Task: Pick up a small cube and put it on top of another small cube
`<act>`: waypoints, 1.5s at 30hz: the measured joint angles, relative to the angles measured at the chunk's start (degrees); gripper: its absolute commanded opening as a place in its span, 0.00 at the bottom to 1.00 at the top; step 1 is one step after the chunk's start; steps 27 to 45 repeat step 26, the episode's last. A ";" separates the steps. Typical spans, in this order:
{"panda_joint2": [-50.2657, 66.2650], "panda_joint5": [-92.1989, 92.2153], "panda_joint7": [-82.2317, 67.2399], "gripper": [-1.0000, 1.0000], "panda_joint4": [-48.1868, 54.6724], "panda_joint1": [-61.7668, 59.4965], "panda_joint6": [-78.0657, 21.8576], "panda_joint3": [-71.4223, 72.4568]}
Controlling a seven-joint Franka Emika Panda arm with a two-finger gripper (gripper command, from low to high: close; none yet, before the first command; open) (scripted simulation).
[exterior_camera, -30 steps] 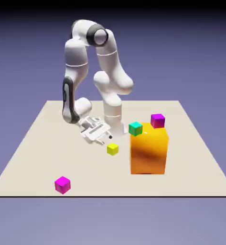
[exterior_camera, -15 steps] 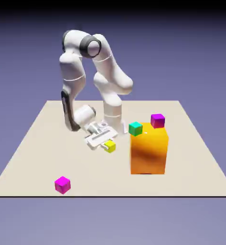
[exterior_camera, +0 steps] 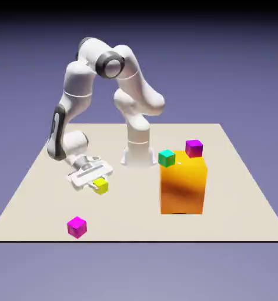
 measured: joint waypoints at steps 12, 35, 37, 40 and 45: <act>12.77 2.96 13.43 0.00 24.92 12.83 -14.70 -11.51; 21.90 6.43 21.82 1.00 40.43 22.84 -22.68 -17.83; 21.90 6.43 21.82 1.00 40.43 22.84 -22.68 -17.83; 21.90 6.43 21.82 1.00 40.43 22.84 -22.68 -17.83; 21.90 6.43 21.82 1.00 40.43 22.84 -22.68 -17.83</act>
